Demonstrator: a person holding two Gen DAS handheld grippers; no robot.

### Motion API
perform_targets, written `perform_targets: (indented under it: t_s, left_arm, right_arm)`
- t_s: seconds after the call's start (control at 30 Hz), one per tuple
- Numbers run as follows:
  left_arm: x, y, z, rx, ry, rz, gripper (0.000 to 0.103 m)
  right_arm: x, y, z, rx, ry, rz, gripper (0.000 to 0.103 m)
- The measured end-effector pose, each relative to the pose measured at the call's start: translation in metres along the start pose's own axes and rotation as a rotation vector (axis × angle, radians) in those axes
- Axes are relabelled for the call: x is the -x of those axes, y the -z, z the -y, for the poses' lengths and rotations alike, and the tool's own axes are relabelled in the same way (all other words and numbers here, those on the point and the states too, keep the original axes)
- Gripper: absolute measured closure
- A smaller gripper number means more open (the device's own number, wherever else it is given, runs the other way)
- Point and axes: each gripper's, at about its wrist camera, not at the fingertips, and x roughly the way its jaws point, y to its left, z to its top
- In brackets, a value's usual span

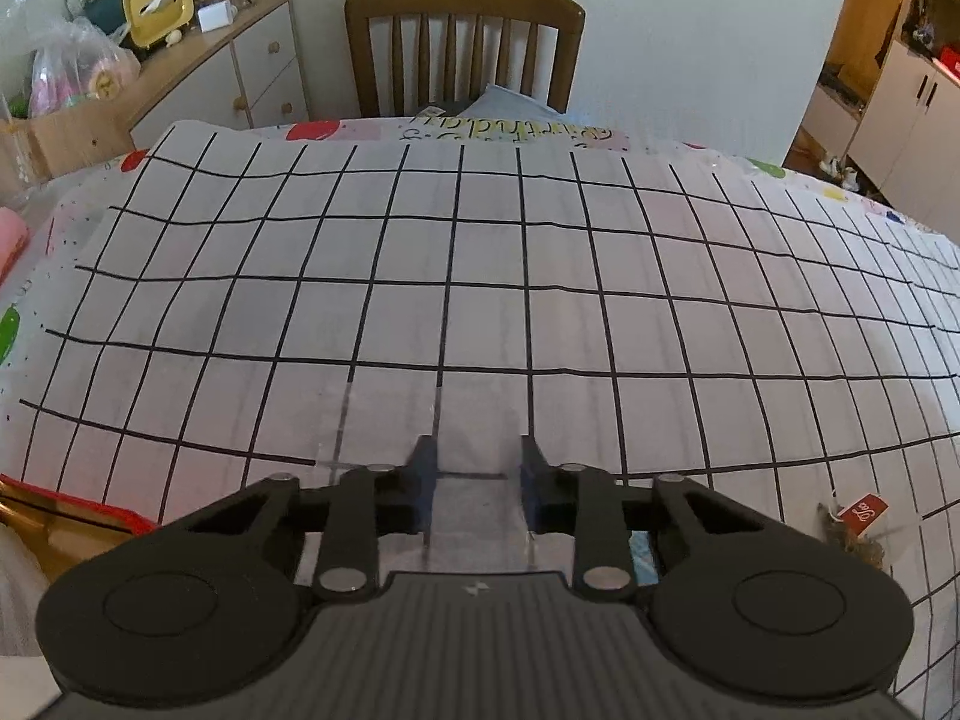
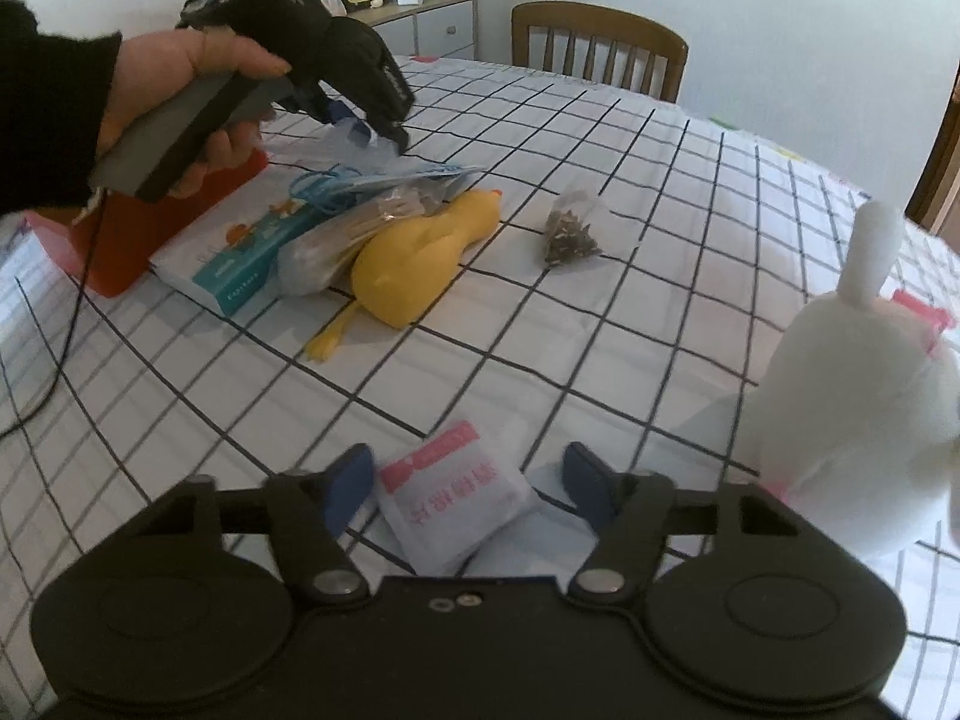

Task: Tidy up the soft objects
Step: 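Grasp the clear plastic film with the left gripper while the right gripper grasps the red-printed sachet, then carry the plastic film and sachet over the red tin with both grippers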

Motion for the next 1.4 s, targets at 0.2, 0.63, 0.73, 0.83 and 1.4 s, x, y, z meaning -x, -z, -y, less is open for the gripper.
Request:
perform_targets:
  t_s: [0.2, 0.63, 0.73, 0.83, 1.4]
  left_arm:
    - [0.008, 0.002, -0.003, -0.002, 0.025, 0.011, 0.096]
    - [0.065, 0.014, -0.011, -0.015, 0.079, 0.075, 0.097]
    - [0.082, 0.018, -0.014, -0.01, 0.091, 0.092, 0.097]
    - [0.098, 0.022, -0.017, -0.001, 0.113, 0.102, 0.097]
    - [0.181, 0.039, -0.03, -0.033, 0.191, 0.145, 0.097]
  right_arm:
    - [0.003, -0.002, 0.008, -0.042, 0.022, 0.009, 0.073]
    - [0.035, -0.011, 0.011, -0.146, -0.027, 0.097, 0.1]
    - [0.047, -0.013, 0.011, -0.163, -0.038, 0.122, 0.1]
    - [0.059, -0.014, 0.012, -0.194, -0.057, 0.141, 0.1]
    - [0.107, -0.044, -0.007, -0.213, -0.14, 0.235, 0.1]
